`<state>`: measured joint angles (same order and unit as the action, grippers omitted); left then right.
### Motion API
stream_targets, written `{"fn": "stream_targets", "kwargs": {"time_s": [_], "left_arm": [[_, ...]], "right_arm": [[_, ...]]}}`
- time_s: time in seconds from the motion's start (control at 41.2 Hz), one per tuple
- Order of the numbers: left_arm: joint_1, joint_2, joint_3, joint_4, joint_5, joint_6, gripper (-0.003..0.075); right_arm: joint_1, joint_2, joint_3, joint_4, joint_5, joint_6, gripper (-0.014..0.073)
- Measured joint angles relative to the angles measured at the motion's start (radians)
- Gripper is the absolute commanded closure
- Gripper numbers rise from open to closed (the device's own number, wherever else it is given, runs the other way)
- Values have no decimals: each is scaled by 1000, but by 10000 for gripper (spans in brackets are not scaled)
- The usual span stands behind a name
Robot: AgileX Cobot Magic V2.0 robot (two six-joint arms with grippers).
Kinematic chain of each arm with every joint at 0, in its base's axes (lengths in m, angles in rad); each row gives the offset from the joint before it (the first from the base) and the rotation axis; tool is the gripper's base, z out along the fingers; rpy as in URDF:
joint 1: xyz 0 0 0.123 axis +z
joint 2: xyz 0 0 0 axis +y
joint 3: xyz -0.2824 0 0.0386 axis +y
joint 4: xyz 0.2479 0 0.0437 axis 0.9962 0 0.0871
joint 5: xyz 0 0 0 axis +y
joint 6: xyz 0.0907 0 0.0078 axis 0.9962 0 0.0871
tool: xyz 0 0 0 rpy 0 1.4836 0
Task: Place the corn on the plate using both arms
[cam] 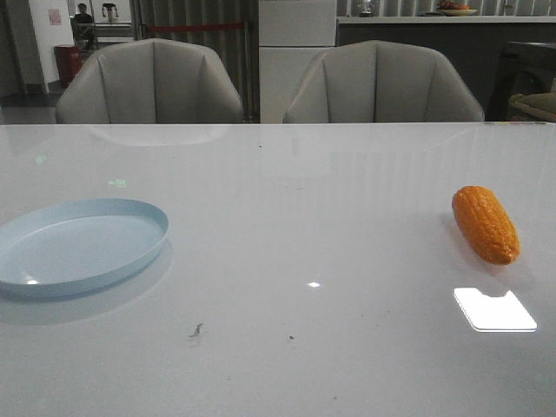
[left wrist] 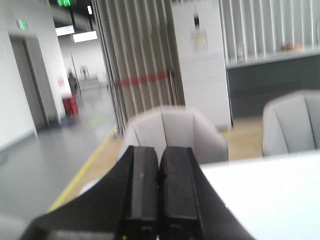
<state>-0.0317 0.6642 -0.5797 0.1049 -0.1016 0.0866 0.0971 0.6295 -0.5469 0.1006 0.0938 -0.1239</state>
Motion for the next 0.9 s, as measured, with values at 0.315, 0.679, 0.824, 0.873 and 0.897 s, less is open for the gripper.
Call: {"fn": "stream_targets", "kwargs": {"time_s": [0.315, 0.679, 0.824, 0.873, 0.897], "left_arm": [[0, 205, 0, 0, 203, 0, 627], [0, 273, 0, -4, 227, 0, 127], [0, 309, 0, -29, 221, 0, 168], [0, 322, 0, -57, 221, 0, 190], [0, 331, 0, -73, 221, 0, 196]], "right_arm": [[0, 239, 0, 0, 2, 0, 545], [0, 315, 0, 0, 58, 0, 109], [0, 321, 0, 0, 59, 0, 109], [0, 321, 0, 0, 59, 0, 109], [0, 322, 0, 0, 60, 0, 109]]}}
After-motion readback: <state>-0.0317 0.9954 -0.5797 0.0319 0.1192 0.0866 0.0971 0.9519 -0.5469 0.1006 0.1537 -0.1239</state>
